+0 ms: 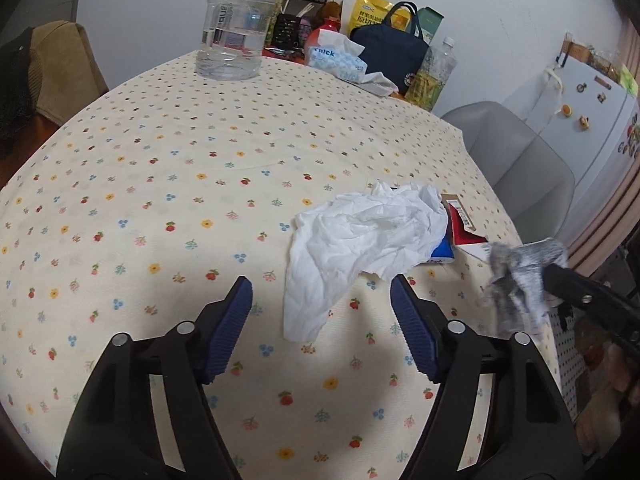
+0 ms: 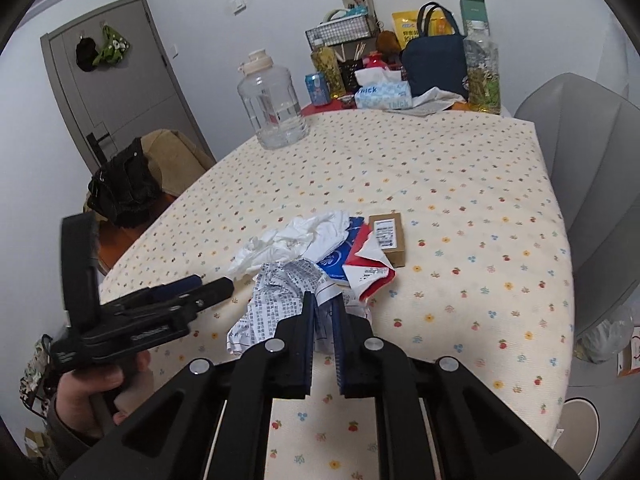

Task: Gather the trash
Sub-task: 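Grasp the white tissue with the left gripper while the right gripper lifts the grey paper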

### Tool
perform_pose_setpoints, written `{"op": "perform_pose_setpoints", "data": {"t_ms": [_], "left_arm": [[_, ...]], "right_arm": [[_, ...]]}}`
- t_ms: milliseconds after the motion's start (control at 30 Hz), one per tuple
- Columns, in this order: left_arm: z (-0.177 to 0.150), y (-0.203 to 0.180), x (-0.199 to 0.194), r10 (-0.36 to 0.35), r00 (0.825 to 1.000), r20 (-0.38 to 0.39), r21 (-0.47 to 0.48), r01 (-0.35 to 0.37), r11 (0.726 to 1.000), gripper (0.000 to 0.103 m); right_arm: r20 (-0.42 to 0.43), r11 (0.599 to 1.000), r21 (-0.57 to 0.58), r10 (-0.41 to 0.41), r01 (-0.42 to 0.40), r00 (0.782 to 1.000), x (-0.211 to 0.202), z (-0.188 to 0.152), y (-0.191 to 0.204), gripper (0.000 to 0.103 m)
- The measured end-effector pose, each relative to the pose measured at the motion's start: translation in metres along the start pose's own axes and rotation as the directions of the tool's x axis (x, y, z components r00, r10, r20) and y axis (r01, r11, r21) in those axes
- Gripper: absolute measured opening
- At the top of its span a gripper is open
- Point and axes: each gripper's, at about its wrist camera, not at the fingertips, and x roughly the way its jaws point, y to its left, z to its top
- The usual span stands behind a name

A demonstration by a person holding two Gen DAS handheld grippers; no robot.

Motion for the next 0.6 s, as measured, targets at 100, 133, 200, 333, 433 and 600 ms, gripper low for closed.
{"op": "perform_pose_setpoints", "data": {"t_ms": [100,133,200,333,433,600], "left_arm": [[0.001,-0.001,0.012,0.036,0.999,-0.032,0.007,-0.035,0.999,0.052],[0.001,-0.001,0.012,0.043,0.998,-0.038,0.007,-0.043,0.999,0.034],[0.002,0.000,0.013,0.057,0.997,-0.052,0.008,-0.057,0.998,0.008],[0.003,0.003,-0.003,0.038,0.999,0.003,-0.007,-0.038,0.999,0.002],[0.010,-0.002,-0.026,0.018,0.998,0.067,0.000,-0.019,1.000,0.002],[0.025,-0.011,-0.059,-0.009,0.988,0.154,0.007,0.008,1.000,0.002]], "right_arm": [[0.022,1.000,0.023,-0.009,0.009,1.000,-0.012,-0.001,-0.010,0.010],[0.028,0.999,0.034,-0.015,0.014,0.999,-0.016,-0.002,-0.014,0.010],[0.031,0.999,0.048,-0.023,0.021,0.999,-0.019,-0.003,-0.021,0.010],[0.039,0.997,0.070,-0.031,0.029,0.999,-0.026,-0.006,-0.034,0.010],[0.046,0.996,0.089,-0.032,0.027,0.998,-0.029,-0.007,-0.042,0.010],[0.066,0.993,0.113,-0.038,0.030,0.997,-0.037,-0.008,-0.053,0.010]]}}
